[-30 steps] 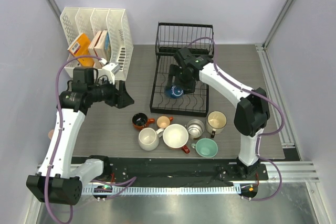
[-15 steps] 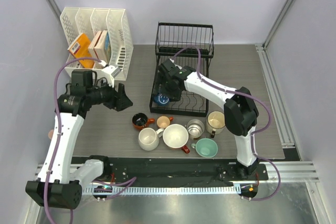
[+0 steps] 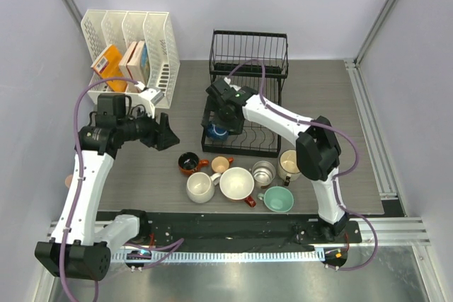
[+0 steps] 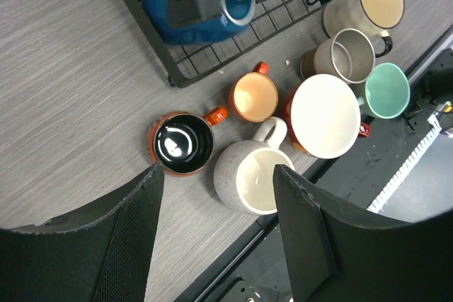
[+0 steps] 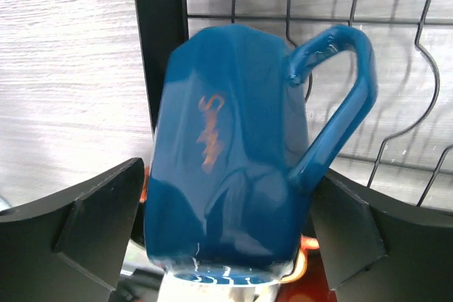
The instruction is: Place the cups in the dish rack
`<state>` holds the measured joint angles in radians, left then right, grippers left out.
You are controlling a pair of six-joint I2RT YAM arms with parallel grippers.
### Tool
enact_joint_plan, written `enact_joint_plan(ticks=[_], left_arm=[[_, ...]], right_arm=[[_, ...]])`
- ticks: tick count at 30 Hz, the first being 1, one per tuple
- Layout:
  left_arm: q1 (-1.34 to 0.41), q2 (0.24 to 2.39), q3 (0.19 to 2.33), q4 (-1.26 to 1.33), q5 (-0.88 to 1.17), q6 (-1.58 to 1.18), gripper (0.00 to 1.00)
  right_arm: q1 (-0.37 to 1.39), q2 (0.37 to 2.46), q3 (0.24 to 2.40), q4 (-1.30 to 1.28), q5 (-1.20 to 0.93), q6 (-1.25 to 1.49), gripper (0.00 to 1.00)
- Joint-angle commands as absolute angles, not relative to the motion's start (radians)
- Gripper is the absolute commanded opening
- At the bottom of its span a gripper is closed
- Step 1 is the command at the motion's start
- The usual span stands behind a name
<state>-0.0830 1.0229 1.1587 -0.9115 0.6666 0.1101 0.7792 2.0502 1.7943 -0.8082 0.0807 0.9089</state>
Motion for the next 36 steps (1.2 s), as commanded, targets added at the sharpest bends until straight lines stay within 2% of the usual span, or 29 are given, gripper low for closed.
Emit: enact_joint_plan(ticks=[1,9,18,23,26,28,33,34,35,36], left_arm=[[-0.086,1.035,1.166,-0.928,0.724,0.127,0.64],[-0.084,1.052,1.157,-0.948,0.769,0.14,0.62],[-0.084,1.068,1.149,-0.945,0.776,0.14,0.61],[-0.167,1.071,1.16,-0.931,0.736,0.124,0.61],[-0.349,1.081,1.196,-0.922,0.617,0.097,0.61],[-0.466,1.115,1.212,-0.908,0.566,0.077,0.61],[-0.603,1.19,1.276,-0.923,0.44,0.069,0.6],[-0.61,1.193,1.281,-0.922,0.44,0.06,0.6],[-0.614,1.192,1.284,-0.92,0.445,0.052,0.6],[-0.614,1.189,1.287,-0.916,0.459,0.046,0.6]], right_arm=[[0.811,2.086,1.927,-0.841,0.136,0.842,1.0],[0.818,2.079,1.976,-0.867,0.161,0.813,1.0],[0.845,1.944,1.967,-0.916,0.236,0.781,1.0],[0.853,1.68,1.847,-0.983,0.384,0.735,1.0],[0.851,1.563,1.725,-1.075,0.551,0.738,1.0],[0.847,1.468,1.64,-1.104,0.586,0.776,1.0],[0.847,1.355,1.379,-1.241,0.67,0.925,1.0],[0.847,1.324,1.35,-1.258,0.673,0.958,0.97],[0.847,1.313,1.292,-1.278,0.667,1.004,0.89],[0.848,1.301,1.263,-1.284,0.657,1.024,0.87]])
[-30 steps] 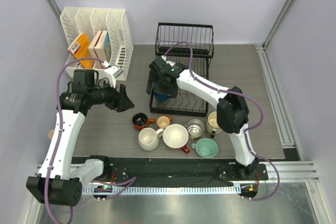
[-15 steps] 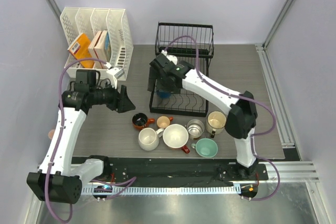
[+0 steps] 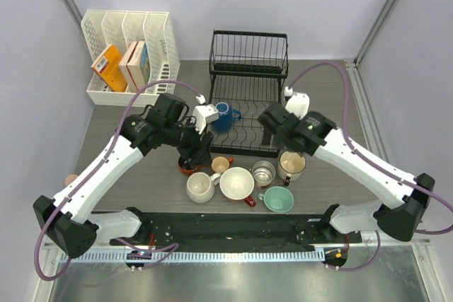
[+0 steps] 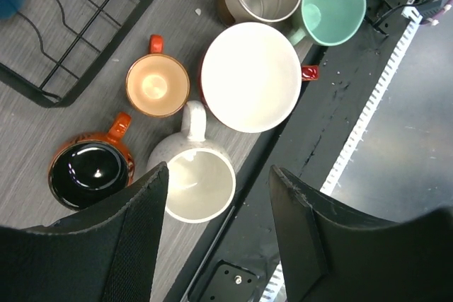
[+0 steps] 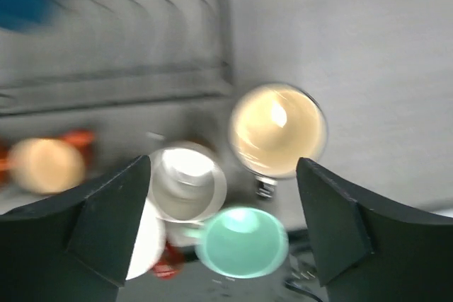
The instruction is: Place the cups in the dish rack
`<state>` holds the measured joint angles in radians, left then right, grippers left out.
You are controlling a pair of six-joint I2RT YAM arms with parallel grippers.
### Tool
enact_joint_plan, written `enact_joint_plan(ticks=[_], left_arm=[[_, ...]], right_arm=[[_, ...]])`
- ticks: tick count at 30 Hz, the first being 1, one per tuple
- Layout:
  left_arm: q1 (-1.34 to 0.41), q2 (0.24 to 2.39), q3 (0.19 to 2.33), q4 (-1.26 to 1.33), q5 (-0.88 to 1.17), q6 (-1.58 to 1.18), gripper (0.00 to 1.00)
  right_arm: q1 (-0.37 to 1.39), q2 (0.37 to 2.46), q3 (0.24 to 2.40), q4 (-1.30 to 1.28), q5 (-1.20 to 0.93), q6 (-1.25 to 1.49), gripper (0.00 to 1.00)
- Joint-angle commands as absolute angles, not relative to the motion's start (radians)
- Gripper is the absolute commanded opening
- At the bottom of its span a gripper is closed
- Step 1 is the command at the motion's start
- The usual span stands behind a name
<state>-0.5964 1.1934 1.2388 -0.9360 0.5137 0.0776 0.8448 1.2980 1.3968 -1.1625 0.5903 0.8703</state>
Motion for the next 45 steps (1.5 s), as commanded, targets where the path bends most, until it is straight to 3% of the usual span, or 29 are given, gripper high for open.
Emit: enact_joint_plan(ticks=[1,11,15,22,25,29,33,38,45], left_arm=[[-0.614,1.186,1.285,-0.916,0.462,0.041,0.6],[-0.614,1.14,1.226,-0.925,0.413,0.064,0.6],[-0.614,1.131,1.233,-0.928,0.423,0.066,0.6],[-0.614,1.121,1.246,-0.946,0.433,0.072,0.6],[-0.614,1.114,1.243,-0.951,0.428,0.075,0.6],[-0.614,1.1,1.239,-0.954,0.428,0.08,0.6],[-0.614,1.098,1.238,-0.959,0.426,0.086,0.6],[-0.614,1.095,1.233,-0.96,0.425,0.092,0.6],[-0.614,1.109,1.238,-0.954,0.434,0.091,0.6]], right_arm=[[0.847,1.29,1.238,-1.287,0.641,1.041,0.86],[0.845,1.229,1.019,-1.302,0.614,1.187,0.87],[0.847,1.193,0.965,-1.304,0.611,1.229,0.82],[0.848,1.256,0.93,-1.275,0.623,1.241,0.8],[0.845,1.304,0.931,-1.255,0.641,1.243,0.75],[0.836,1.357,0.911,-1.204,0.643,1.244,0.61],[0.836,1.381,0.934,-1.184,0.588,1.209,0.61],[0.856,1.255,1.008,-1.195,0.512,1.141,0.7],[0.847,1.134,1.08,-1.313,0.583,1.169,0.72]])
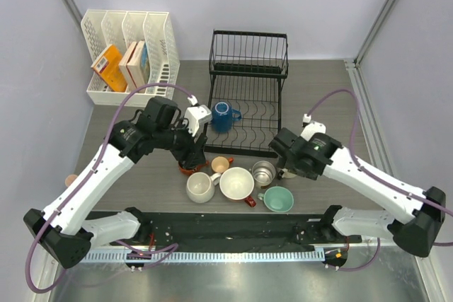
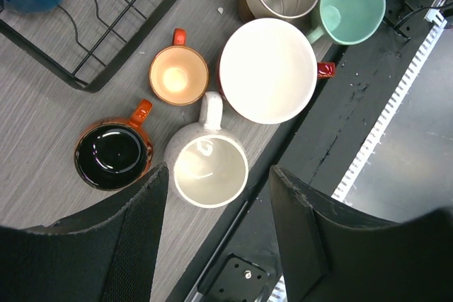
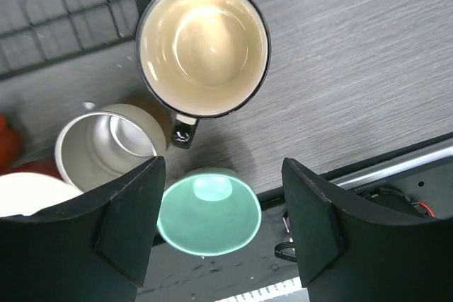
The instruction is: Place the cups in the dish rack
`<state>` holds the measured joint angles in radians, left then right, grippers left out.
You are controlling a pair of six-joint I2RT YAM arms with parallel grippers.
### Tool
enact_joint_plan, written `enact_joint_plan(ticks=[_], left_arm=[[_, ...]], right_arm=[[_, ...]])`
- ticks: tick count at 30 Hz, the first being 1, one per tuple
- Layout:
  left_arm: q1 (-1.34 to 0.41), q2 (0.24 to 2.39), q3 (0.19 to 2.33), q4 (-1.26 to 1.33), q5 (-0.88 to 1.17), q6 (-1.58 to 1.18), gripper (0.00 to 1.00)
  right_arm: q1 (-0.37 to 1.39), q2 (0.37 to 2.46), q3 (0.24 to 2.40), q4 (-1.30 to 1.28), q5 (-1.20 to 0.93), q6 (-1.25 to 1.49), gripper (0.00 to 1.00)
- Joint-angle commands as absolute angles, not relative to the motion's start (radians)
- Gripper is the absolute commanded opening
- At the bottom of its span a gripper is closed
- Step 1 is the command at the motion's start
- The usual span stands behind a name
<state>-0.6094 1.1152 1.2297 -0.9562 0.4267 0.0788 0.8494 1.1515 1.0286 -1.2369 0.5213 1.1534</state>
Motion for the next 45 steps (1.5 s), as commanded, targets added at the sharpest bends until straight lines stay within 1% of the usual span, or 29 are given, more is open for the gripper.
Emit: enact_joint_plan(ticks=[1,7,9,14,17,18,27,29,32,33,35,36,38,40,45], left_arm=[[-0.614,1.111,1.238,-0.951,0.436,0.091,0.6],[-0.614,1.106,1.236,-0.956,0.428,0.092,0.6],[-0.614,1.098,1.235,-0.963,0.422,0.1,0.6],[-0.614,1.085,1.23,-0.973,0.414,0.112,0.6],[-0.614,1.08,1.227,-0.974,0.413,0.113,0.6],[-0.614,1.081,1.227,-0.973,0.414,0.112,0.6],[-0.614,1.065,1.224,-0.974,0.408,0.107,0.6],[-0.614,1.062,1.224,-0.977,0.403,0.112,0.6],[-0.614,1.058,1.227,-0.983,0.397,0.115,0.6],[-0.614,1.061,1.229,-0.985,0.396,0.115,0.6],[-0.614,1.063,1.23,-0.983,0.394,0.114,0.6],[-0.614,1.065,1.23,-0.983,0.397,0.114,0.6],[-0.614,1.068,1.232,-0.982,0.402,0.109,0.6],[-0.614,1.071,1.236,-0.979,0.406,0.106,0.6],[-0.614,1.086,1.246,-0.976,0.432,0.1,0.61]], right_arm=[[0.844,1.149,1.077,-1.321,0.595,1.181,0.72],[0.815,1.261,1.055,-1.29,0.667,1.209,0.72],[0.781,1.307,1.054,-1.272,0.673,1.195,0.72],[0.688,1.315,1.035,-1.201,0.673,1.144,0.7],[0.652,1.318,1.022,-1.181,0.686,1.128,0.68],[0.647,1.322,1.019,-1.175,0.689,1.124,0.66],[0.646,1.446,0.91,-1.02,0.591,1.114,0.59],[0.646,1.454,0.891,-0.985,0.581,1.12,0.54],[0.646,1.457,0.868,-0.965,0.572,1.126,0.44],[0.646,1.456,0.862,-0.962,0.572,1.127,0.36],[0.646,1.448,0.859,-0.962,0.566,1.129,0.25],[0.646,1.442,0.856,-0.966,0.563,1.131,0.14],[0.646,1.411,0.862,-0.982,0.561,1.137,0.01],[0.644,1.376,0.883,-1.02,0.558,1.138,0.01],[0.647,1.202,0.989,-1.144,0.572,1.126,0.01]])
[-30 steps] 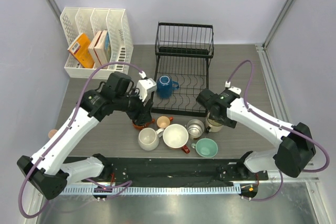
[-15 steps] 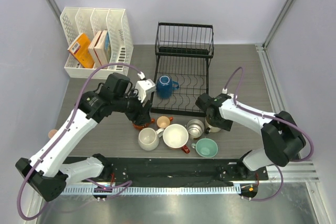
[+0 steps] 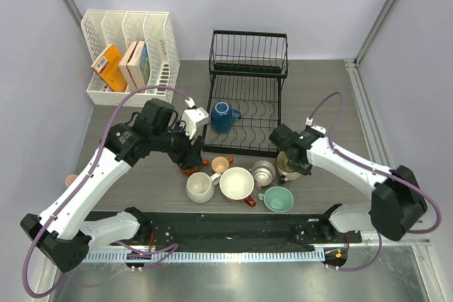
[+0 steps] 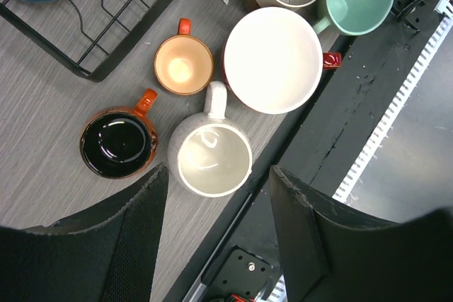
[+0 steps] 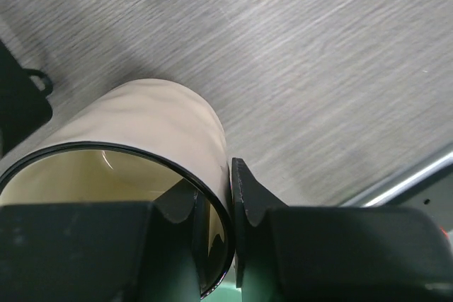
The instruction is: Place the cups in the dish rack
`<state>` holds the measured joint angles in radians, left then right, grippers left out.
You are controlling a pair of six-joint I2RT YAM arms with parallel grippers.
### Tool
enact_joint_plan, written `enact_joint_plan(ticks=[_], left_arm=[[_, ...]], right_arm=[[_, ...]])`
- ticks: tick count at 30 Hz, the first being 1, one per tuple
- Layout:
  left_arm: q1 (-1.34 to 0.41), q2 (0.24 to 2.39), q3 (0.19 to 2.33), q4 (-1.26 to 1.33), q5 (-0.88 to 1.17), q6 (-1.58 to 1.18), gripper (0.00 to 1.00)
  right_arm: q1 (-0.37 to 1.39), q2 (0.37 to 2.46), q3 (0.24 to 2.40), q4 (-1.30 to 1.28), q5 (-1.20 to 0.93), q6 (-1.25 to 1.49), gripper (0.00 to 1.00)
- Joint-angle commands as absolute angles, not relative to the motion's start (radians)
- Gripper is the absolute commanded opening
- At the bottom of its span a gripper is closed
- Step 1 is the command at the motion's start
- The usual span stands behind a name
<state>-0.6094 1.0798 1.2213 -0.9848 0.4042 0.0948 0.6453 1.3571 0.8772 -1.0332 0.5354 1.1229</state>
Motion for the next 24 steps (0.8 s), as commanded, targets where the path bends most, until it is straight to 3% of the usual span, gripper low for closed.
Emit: enact_joint_plan(ticks=[1,8,11,15,16,20,24], left_arm=[[-0.614,1.091,1.249,-0.974,0.443,0.1,0.61],[-0.595,1.161,1.322,-0.992,0.633,0.029,0.68],[-0.557,1.239,1.408,-1.04,0.866,-0.036,0.72],[-0.346,1.354,1.538,-1.06,1.203,-0.176,0.73],[-0.298,1.379,1.558,-1.025,1.367,-0.236,0.72],[-0.229,1.43,1.537,-0.813,1.443,-0.541,0.73],[-0.256,1.416,1.474,-0.698,1.427,-0.676,0.77]], right_arm=[[0.646,1.181,1.006,-1.16,0.577,1.124,0.01],[0.647,1.053,1.172,-1.235,0.517,1.076,0.01],[0.646,0.887,1.123,-0.996,0.316,1.042,0.01],[0.646,0.632,0.848,-0.465,0.105,1.089,0.01],[0.646,0.594,0.798,-0.38,0.077,1.101,0.01],[0.646,0.497,0.631,-0.025,-0.067,1.161,0.01],[0.647,0.631,0.65,0.187,-0.138,1.178,0.01]])
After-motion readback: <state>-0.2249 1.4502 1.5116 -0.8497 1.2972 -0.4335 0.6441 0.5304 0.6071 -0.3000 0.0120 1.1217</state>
